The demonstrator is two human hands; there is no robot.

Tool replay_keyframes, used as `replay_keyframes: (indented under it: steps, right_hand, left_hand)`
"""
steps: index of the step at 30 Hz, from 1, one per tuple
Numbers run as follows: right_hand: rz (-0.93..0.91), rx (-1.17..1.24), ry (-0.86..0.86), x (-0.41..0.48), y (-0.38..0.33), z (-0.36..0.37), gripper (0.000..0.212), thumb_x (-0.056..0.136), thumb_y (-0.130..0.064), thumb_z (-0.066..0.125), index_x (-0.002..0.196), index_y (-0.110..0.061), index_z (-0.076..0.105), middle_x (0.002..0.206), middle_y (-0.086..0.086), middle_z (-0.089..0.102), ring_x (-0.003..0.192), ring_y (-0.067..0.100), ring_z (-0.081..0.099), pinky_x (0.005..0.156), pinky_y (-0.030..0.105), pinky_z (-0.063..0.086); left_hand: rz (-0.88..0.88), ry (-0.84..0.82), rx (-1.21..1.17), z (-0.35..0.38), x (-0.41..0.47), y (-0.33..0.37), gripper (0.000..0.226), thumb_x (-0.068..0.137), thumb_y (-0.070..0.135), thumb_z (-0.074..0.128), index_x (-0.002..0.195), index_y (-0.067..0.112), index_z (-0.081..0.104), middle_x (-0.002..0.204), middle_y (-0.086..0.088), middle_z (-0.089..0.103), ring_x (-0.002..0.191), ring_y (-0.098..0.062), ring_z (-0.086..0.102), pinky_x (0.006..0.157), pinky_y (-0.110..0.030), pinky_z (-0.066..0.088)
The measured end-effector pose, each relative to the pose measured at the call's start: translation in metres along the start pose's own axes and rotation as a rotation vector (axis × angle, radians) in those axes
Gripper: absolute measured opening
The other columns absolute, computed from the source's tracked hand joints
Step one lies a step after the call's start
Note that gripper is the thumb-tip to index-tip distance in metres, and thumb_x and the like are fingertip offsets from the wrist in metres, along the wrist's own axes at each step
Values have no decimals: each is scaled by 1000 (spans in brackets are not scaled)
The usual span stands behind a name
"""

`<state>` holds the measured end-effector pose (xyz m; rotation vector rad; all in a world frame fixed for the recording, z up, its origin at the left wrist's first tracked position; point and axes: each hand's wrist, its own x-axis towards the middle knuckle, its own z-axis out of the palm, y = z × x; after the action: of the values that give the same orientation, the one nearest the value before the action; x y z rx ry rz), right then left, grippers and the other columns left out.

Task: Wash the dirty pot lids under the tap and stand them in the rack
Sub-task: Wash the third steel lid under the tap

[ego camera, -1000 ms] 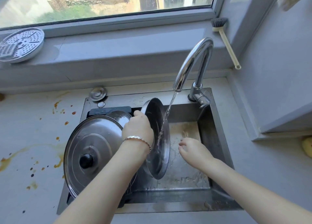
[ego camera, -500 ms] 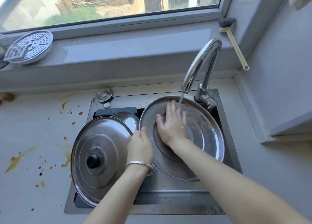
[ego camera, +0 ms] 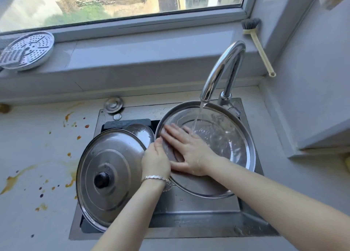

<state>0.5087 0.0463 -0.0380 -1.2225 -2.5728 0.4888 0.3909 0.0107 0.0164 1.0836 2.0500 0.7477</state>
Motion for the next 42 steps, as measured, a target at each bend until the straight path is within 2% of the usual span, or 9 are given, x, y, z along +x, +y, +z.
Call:
replay_keyframes:
  steps: [4,14,21,25,30,33,36,39,42]
  right_hand:
    - [424,0,61,6,35,-13,83,79,-62,8,149,-19,10,158,0,6,145,15,-2,115,31,-7]
    - [971,171,246,-3,15,-1,69,97,-40,25,148,-5,-6,157,8,-13,144,19,-15,116,40,-13]
    - [-10,78,149,9,-16,-6,60,91,-37,29,144,-10,31,153,8,24,143,26,17,115,41,5]
    - [-336,115,-56,-13,-18,-11,52,95,-31,29,146,-17,28,154,-5,11,143,18,4,116,35,-3]
    - [-281,108,-284,-66,13,-12,55,96,-34,32,148,-22,17,154,-13,7,144,7,-1,118,29,-1]
    - [-223,57,-234,-92,27,-6,51,86,-18,41,137,-20,37,149,-5,34,139,12,28,113,32,27]
    - [-105,34,-84,-105,29,-12,19,78,-26,54,93,-16,58,112,3,65,103,18,62,81,35,55]
    - [-63,42,6,-114,25,-23,30,72,-41,59,70,-23,35,88,0,66,73,19,62,56,26,50]
    - [-16,43,-21,-121,16,-35,31,70,-32,53,69,-26,22,66,-7,57,53,12,44,41,16,28]
  left_hand:
    - [26,41,-16,-6,-7,5,43,100,29,28,60,14,38,71,-14,53,76,-34,49,63,-32,28]
    - [144,223,-117,6,-15,3,35,100,25,32,70,9,43,57,1,43,57,-12,40,54,-29,24]
    - [157,283,-245,6,-7,1,34,99,22,36,66,19,46,61,8,48,58,-5,44,54,-18,33]
    - [185,333,-280,-2,6,-2,37,99,25,35,64,18,42,58,5,43,54,-5,42,55,-13,35]
    - [235,386,-216,-12,10,1,31,100,25,33,77,8,44,59,5,42,56,-9,41,55,-27,22]
    - [190,323,-152,-5,5,3,32,99,27,33,80,6,45,59,3,42,56,-8,40,56,-29,18]
    - [111,168,-104,8,2,5,31,99,27,33,80,4,43,61,1,42,57,-13,39,59,-29,19]
    - [-78,-42,-65,24,5,-4,30,92,30,42,73,8,43,68,-3,46,72,-26,52,72,-31,40]
    - [-330,-257,-217,35,4,-16,30,77,39,49,80,9,50,82,-18,64,79,-39,66,76,-52,54]
